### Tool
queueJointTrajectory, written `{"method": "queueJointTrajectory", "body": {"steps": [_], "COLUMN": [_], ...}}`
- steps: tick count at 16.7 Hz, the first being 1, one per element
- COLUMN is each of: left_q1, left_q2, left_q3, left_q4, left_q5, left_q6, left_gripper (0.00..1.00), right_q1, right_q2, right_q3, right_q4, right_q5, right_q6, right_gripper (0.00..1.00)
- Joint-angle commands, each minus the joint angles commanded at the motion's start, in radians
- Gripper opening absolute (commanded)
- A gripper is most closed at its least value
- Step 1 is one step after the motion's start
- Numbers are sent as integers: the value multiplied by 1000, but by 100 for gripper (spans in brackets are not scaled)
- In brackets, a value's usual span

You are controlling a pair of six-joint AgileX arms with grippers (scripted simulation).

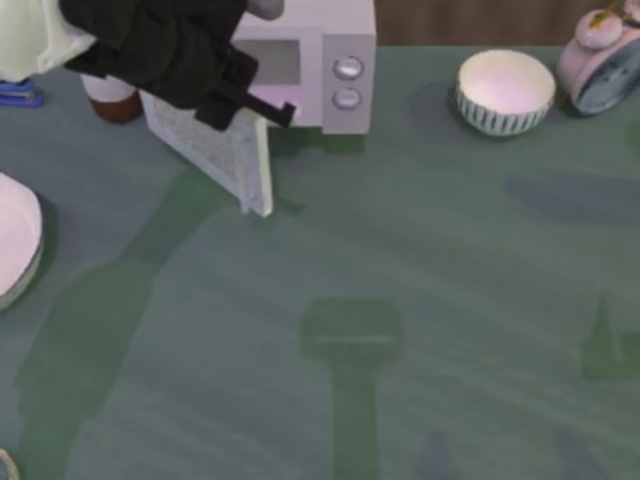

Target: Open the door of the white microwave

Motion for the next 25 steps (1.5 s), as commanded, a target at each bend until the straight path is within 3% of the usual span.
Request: {"method": "queueJointTrajectory", "body": {"steps": [3,11,25], "left_q1": [-8,53,53], "left_q2": [-47,-41,-41], "left_q3": [69,-47,-47], "left_q4": [10,-16,-16], "left_q5": [2,78,78], "left_q6": [2,141,141], "left_gripper": [0,0,0], "right_q1": [0,0,0], "right_q2": [0,0,0], "right_q3": [0,0,0], "right_q4": [0,0,0], "right_q5": [0,0,0], "right_q6": [0,0,0], "right_gripper": [100,100,100]}}
